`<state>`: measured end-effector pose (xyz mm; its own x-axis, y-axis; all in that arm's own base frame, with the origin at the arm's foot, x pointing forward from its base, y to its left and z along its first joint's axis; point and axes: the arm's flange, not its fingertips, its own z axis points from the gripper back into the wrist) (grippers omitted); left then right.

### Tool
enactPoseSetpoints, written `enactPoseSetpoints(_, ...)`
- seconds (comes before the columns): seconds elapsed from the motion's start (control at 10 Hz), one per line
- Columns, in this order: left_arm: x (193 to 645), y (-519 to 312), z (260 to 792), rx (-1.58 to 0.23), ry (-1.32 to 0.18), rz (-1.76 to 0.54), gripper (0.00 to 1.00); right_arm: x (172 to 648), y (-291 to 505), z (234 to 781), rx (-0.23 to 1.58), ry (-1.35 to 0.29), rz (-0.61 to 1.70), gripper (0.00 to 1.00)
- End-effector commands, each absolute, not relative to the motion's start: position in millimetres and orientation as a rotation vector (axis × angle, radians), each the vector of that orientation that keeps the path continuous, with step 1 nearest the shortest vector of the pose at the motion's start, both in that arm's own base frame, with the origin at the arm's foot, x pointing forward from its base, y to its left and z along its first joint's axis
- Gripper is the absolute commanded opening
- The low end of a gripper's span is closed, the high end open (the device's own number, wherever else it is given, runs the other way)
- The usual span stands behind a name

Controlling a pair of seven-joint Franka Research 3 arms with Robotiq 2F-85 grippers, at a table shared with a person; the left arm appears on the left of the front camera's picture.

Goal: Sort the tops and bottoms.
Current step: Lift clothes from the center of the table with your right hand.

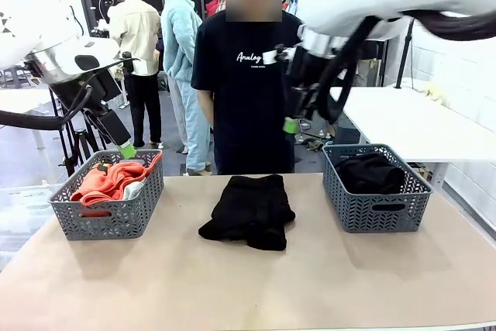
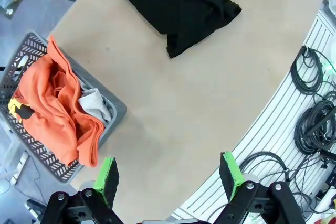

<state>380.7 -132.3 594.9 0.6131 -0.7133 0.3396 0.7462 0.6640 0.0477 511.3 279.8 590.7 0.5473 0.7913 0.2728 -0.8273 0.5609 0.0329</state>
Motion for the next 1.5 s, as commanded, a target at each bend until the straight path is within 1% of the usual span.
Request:
enactPoseSetpoints(0.0, 378, -131, 595, -0.103, -0.346, -0.844, 1.00, 561, 303, 580, 0.192, -0.154, 0.999, 1.00)
enactPoseSetpoints(0.1, 378, -131, 595, -0.103, -0.346, -0.844, 1.00, 573, 325, 557, 0.152, -0.115, 0.980, 1.00)
enactPoseSetpoints(0.2, 378, -131, 595, -0.103, -0.346, -0.844, 1.00, 577, 330, 540, 0.154, -0.067, 0.968, 1.00)
enactPoseSetpoints(0.3, 378, -131, 595, -0.103, -0.346, -0.844, 1.00, 555, 312, 554, 0.193, -0.173, 0.989, 1.00)
enactPoseSetpoints(0.6, 378, -131, 595, -0.103, -0.346, -0.844, 1.00, 555, 312, 554, 0.193, -0.173, 0.989, 1.00)
enactPoseSetpoints(0.7, 378, -131, 595, -0.103, -0.346, -0.844, 1.00, 566, 320, 552, 0.186, -0.160, 0.988, 1.00)
enactPoseSetpoints(0.8, 378, -131, 595, -0.103, -0.346, -0.844, 1.00, 553, 333, 543, 0.098, -0.188, 0.915, 1.00)
enactPoseSetpoints(1.0, 378, -131, 595, -0.103, -0.346, -0.844, 1.00, 541, 375, 516, 0.103, -0.260, 0.783, 1.00)
enactPoseSetpoints(1.2, 378, -131, 595, -0.103, -0.346, -0.844, 1.00, 550, 400, 471, 0.067, -0.296, 0.694, 1.00)
enactPoseSetpoints(1.4, 378, -131, 595, -0.103, -0.346, -0.844, 1.00, 551, 406, 428, -0.039, -0.233, 0.574, 1.00)
